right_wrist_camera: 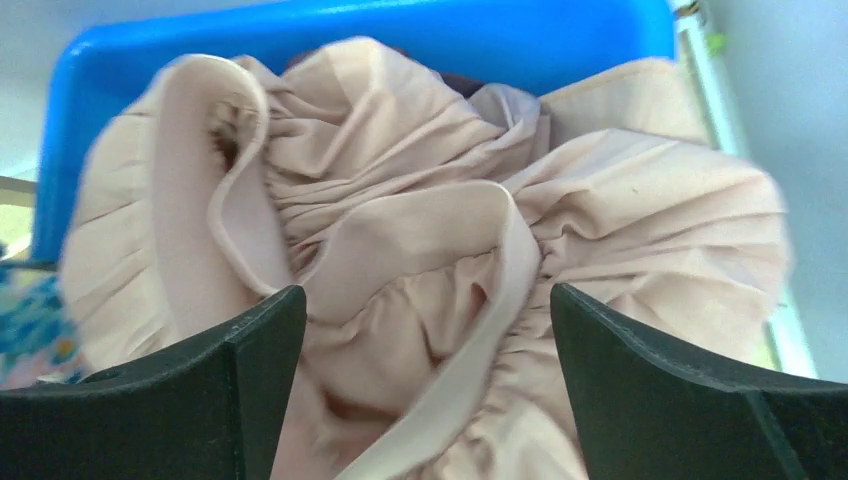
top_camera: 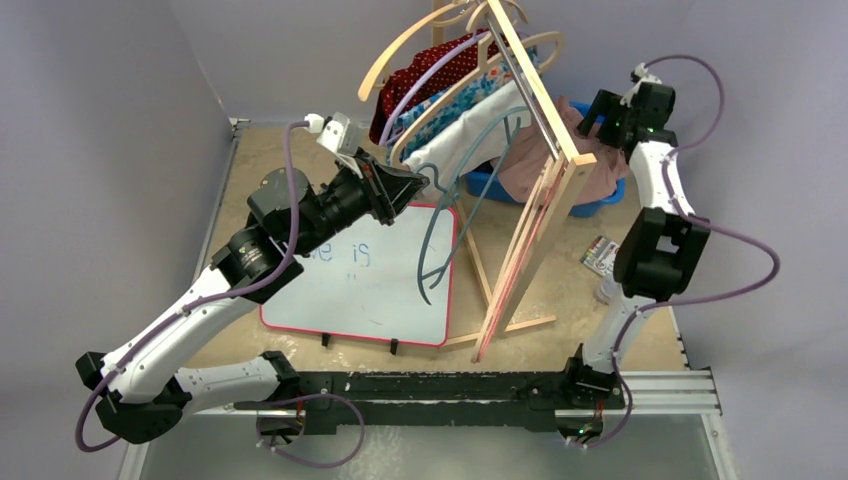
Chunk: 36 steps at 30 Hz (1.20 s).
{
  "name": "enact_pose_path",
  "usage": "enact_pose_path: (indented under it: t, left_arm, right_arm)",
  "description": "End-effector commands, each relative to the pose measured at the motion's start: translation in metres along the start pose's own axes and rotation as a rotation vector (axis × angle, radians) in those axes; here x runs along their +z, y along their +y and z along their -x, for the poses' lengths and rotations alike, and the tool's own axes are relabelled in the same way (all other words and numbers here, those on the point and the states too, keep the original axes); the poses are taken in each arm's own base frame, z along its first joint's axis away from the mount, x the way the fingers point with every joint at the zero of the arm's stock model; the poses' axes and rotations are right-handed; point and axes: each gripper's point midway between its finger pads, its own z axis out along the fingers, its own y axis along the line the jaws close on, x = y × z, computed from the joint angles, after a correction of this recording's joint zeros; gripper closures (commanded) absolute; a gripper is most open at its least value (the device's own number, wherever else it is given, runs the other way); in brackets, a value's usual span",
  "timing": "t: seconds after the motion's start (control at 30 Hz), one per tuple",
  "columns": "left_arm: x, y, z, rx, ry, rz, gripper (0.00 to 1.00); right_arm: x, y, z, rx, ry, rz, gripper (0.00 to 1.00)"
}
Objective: Remove the skirt from the hanger
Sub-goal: Adjust the skirt at the center of the board.
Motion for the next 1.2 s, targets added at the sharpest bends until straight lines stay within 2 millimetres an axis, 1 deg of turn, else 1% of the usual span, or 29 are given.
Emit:
enact_pose_path:
  t: [0.0,0.03,0.07,0.13,0.2,0.27,0.33,0.4,0.43,0.5,0.6,0.7,0.8,0.9,0.93,0.97,1.07,1.13,1.17]
  left_arm:
    - [-0.011,-0.021,0.037,-0.005,-0.108,-0.07,1.0]
    - [-0.011,-0.021,0.036,-0.006,-0.106,-0.071,1.0]
    - [-0.011,-0.022,0.036,-0.006,-0.105,-0.076,1.0]
    - [-0.011,-0.022,0.036,-0.004,-0.103,-0.08,1.0]
    - [-0.012,-0.022,0.037,-0.002,-0.105,-0.078,1.0]
    - [-0.012,-0.022,0.036,0.001,-0.104,-0.074,1.0]
    - [-0.01,-0.02,0.034,0.002,-0.097,-0.072,1.0]
    - [-0.009,-0.021,0.033,0.0,-0.096,-0.076,1.0]
    - [-0.008,-0.021,0.033,-0.002,-0.097,-0.078,1.0]
    - [-0.008,-0.022,0.034,-0.008,-0.101,-0.081,1.0]
    - [-0.009,-0.021,0.036,-0.008,-0.108,-0.074,1.0]
    - [-0.01,-0.02,0.037,-0.01,-0.111,-0.064,1.0]
    - [-0.01,-0.018,0.037,-0.008,-0.107,-0.056,1.0]
    - [-0.007,-0.017,0.035,-0.007,-0.103,-0.053,1.0]
    - [-0.007,-0.017,0.035,-0.007,-0.102,-0.053,1.0]
    - [-0.006,-0.017,0.035,-0.008,-0.101,-0.052,1.0]
    - [-0.004,-0.016,0.033,-0.006,-0.097,-0.047,1.0]
    - [-0.003,-0.015,0.033,-0.004,-0.096,-0.044,1.0]
    - [-0.003,-0.015,0.032,-0.003,-0.094,-0.043,1.0]
  right_arm:
    - [-0.056,-0.003,0.027,-0.049,-0.065,-0.066,0.05]
    - [-0.061,-0.004,0.022,-0.05,-0.065,-0.071,0.04]
    - [-0.065,-0.008,0.01,-0.05,-0.049,-0.082,0.03]
    - [-0.076,-0.008,-0.003,-0.056,-0.039,-0.081,0.02]
    - [-0.088,-0.006,-0.009,-0.072,-0.063,-0.072,0.03]
    - [-0.094,0.016,-0.021,-0.075,-0.069,0.026,0.03]
    - [-0.097,0.037,-0.037,-0.072,-0.062,0.099,0.04]
    - [-0.093,0.048,-0.051,-0.077,-0.051,0.129,0.05]
    - [-0.087,0.051,-0.058,-0.075,-0.045,0.142,0.06]
    - [-0.075,0.056,-0.067,-0.066,-0.019,0.172,0.13]
    - [-0.056,0.06,-0.069,-0.061,-0.001,0.183,0.25]
    - [-0.042,0.061,-0.067,-0.055,-0.003,0.177,0.32]
    - [-0.026,0.056,-0.066,-0.049,-0.001,0.148,0.42]
    - [-0.005,0.039,-0.066,-0.046,0.014,0.063,0.55]
    - [0.008,0.03,-0.076,-0.048,0.045,0.025,0.59]
    - [0.017,0.026,-0.083,-0.047,0.073,0.013,0.62]
    - [0.05,-0.002,-0.105,-0.078,0.138,-0.103,0.67]
    - [0.069,-0.016,-0.137,-0.094,0.249,-0.136,0.71]
    - [0.075,-0.019,-0.153,-0.092,0.301,-0.135,0.74]
